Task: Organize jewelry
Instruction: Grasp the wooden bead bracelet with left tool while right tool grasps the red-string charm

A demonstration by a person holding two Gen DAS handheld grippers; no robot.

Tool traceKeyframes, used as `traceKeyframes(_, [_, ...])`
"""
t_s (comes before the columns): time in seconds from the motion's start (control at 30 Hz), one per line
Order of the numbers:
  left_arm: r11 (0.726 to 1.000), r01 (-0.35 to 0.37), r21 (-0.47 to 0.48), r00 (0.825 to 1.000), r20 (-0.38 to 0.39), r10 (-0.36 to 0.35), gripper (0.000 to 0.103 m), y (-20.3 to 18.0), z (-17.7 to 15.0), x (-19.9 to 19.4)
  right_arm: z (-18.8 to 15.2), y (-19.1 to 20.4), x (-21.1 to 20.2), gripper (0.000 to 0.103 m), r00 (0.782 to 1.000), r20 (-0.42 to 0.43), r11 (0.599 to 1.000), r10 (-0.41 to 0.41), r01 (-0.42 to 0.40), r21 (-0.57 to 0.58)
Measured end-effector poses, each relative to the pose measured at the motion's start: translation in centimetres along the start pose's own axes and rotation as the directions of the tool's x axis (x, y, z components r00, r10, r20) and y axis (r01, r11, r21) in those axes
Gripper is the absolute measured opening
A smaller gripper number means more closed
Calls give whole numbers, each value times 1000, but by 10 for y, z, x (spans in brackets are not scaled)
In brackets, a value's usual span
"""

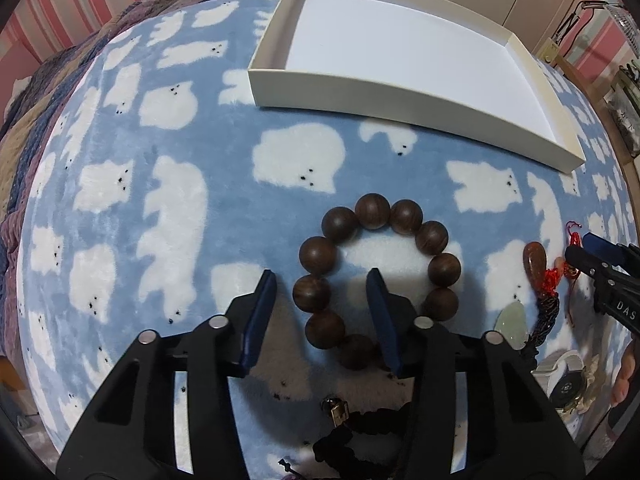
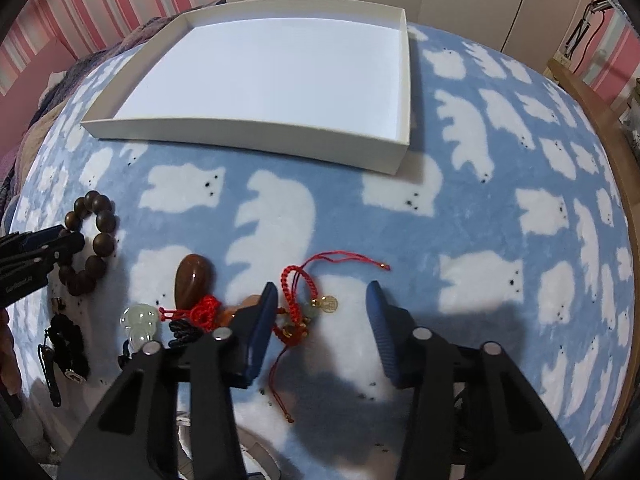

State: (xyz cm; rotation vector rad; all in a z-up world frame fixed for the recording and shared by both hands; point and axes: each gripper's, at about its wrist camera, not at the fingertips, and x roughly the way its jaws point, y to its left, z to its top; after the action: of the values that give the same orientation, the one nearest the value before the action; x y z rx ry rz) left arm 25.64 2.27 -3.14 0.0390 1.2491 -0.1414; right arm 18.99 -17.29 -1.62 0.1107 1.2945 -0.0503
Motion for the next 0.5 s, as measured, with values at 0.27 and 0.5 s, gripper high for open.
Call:
traceKeyframes(0.27, [1000, -12, 3, 1000, 5, 12, 28, -5, 11, 7, 2, 4, 7, 22, 1000, -7, 999, 23, -23, -29])
traceKeyframes(0.5, [1000, -7, 2, 1000, 8, 7, 19, -13, 19, 14, 8, 0, 7, 11, 999, 0, 998, 52, -52, -20])
